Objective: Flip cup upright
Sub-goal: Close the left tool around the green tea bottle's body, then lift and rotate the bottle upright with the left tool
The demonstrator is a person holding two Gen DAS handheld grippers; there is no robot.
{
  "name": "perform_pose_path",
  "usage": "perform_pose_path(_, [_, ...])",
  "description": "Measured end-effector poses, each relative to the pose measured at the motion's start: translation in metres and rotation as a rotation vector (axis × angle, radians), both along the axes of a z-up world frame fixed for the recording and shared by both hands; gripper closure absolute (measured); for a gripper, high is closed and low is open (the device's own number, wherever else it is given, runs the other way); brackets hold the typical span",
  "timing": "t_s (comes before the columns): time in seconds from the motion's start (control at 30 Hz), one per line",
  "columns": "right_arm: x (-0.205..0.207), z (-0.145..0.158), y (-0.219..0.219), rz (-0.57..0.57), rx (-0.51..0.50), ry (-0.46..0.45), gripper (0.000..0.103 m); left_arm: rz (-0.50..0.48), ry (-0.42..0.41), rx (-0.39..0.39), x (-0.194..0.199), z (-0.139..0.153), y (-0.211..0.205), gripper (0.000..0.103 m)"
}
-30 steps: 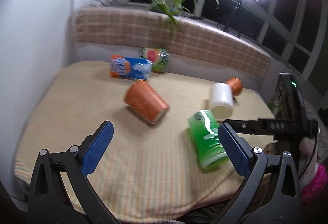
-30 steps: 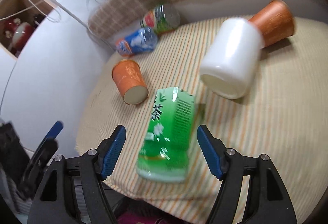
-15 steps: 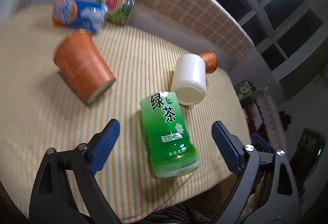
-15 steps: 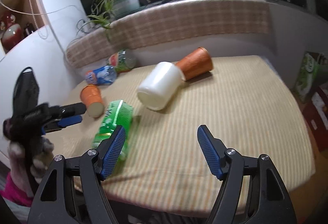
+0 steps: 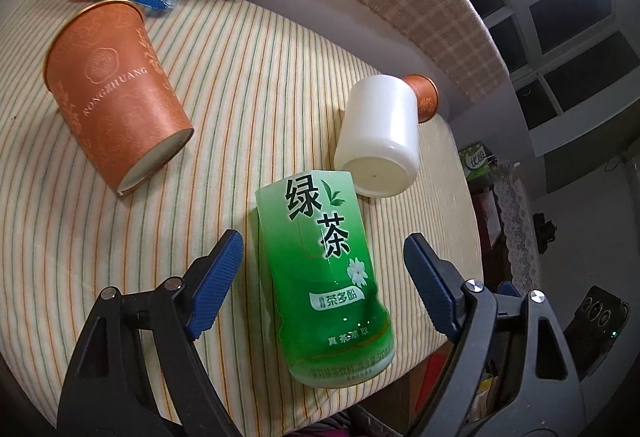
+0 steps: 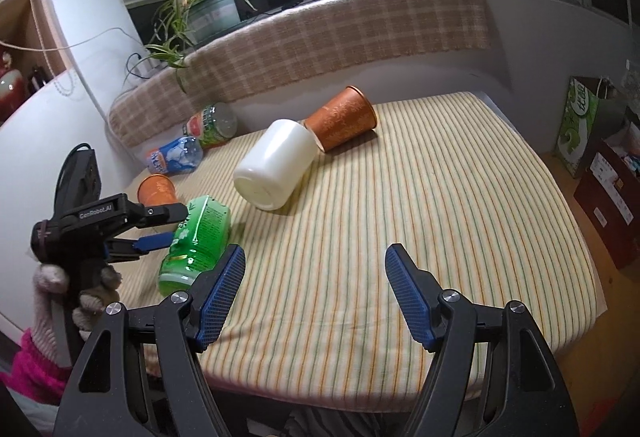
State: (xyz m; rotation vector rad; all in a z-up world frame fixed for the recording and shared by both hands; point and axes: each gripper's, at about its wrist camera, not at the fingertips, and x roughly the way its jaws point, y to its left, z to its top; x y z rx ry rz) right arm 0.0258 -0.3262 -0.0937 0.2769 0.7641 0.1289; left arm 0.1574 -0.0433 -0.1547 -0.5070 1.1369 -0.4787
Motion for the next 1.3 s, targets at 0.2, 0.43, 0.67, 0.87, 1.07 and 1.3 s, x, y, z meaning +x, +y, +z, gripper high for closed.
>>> perform_pose_path(0.2, [0.000, -0.003, -0.001, -0.008, 0.014, 0.011, 0.031, -0.010, 0.025, 0.002, 0.004, -0.009, -0.004, 0.018])
perform_pose_path(0.43, [0.001, -0.006, -0.003, -0.014, 0.017, 0.020, 0.031, -0.020, 0.044, 0.000, 0.007, -0.017, -0.010, 0.021])
perform_pose_path(0.67, [0.002, -0.008, -0.004, -0.018, 0.020, 0.027, 0.031, -0.031, 0.063, -0.009, 0.009, -0.024, -0.010, 0.032])
perform_pose_path(0.87, [0.004, -0.011, -0.005, -0.027, 0.023, 0.040, 0.031, -0.043, 0.050, -0.006, 0.007, -0.021, -0.012, 0.039])
perform_pose_path(1.07, [0.005, -0.011, -0.003, -0.024, 0.022, 0.042, 0.031, -0.060, -0.005, 0.040, 0.001, -0.011, -0.018, 0.041])
perform_pose_path(1.3, [0.006, -0.011, -0.002, -0.021, 0.021, 0.044, 0.031, -0.077, -0.112, 0.124, -0.013, 0.008, -0.025, 0.044])
